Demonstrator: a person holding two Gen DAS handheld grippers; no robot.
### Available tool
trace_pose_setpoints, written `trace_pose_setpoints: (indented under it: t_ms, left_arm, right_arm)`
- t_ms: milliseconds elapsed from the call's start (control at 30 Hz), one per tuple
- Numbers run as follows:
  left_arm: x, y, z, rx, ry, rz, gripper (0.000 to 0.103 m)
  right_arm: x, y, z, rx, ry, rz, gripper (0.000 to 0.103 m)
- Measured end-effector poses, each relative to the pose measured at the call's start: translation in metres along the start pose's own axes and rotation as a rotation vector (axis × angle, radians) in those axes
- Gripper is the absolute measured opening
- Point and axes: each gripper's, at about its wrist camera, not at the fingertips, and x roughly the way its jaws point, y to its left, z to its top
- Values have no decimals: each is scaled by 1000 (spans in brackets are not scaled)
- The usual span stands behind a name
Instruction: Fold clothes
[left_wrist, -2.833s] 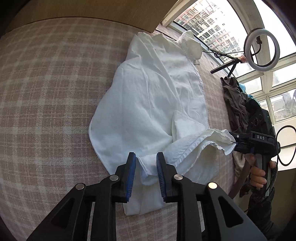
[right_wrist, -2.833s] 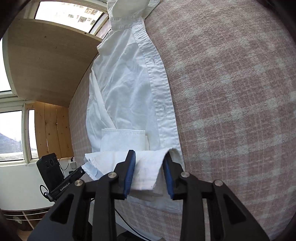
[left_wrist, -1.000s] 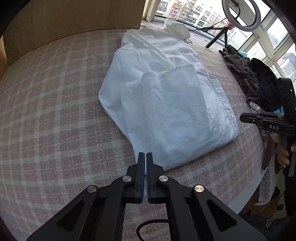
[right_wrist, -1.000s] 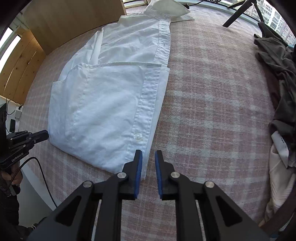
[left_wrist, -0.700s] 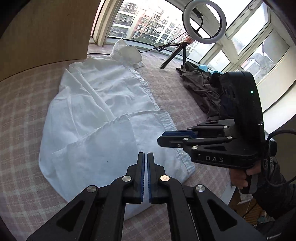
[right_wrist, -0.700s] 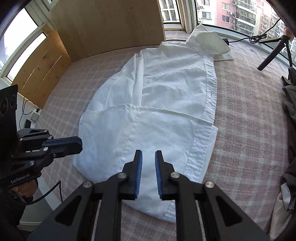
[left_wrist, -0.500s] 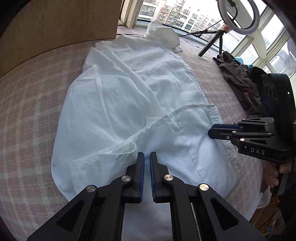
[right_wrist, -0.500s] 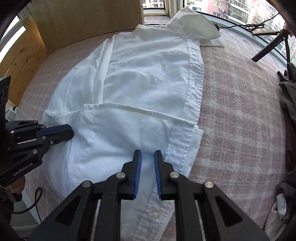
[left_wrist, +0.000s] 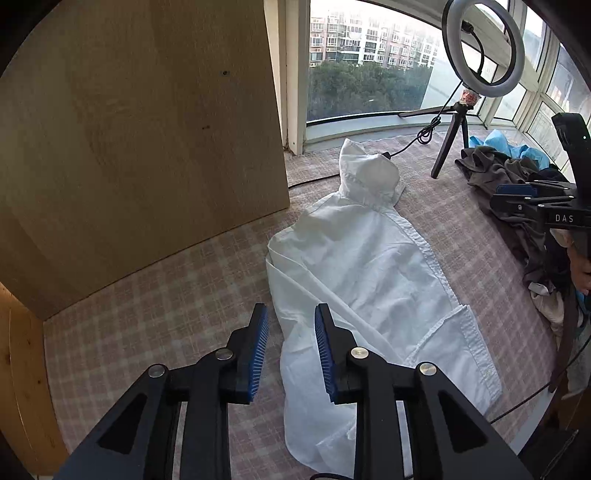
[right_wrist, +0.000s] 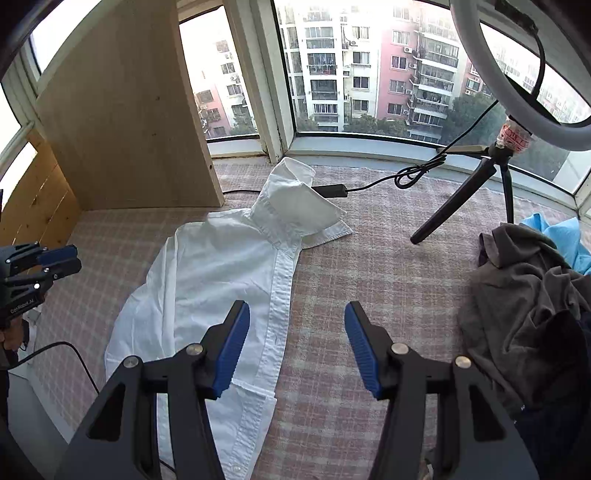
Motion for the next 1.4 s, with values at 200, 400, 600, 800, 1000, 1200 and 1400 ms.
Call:
trace_pose_setpoints:
  t_ms: [200, 400, 600, 800, 1000, 1200, 1400]
  left_arm:
    - [82, 8, 31, 0, 76, -13, 27]
    - [147, 12, 49, 17, 140, -32, 27]
    - [159, 9, 53, 53, 122, -53, 33]
    - [155, -5, 46, 131, 103, -59, 18]
    - [149, -13, 38, 155, 79, -57, 7]
    - [125, -7, 32, 109, 32, -114, 5]
    - [65, -10, 14, 124, -55, -167, 5]
  right_arm:
    - [92, -21, 28, 56, 86, 24, 53]
    - [158, -21, 45, 53, 138, 63, 53]
    - [174, 0, 57, -30, 111, 42, 59]
    - [179, 17, 61, -109, 87, -8, 60]
    - [172, 17, 58, -122, 56, 24, 17]
    - [149, 18, 57, -97, 4, 75, 9]
    - [91, 16, 50, -71, -137, 205, 9]
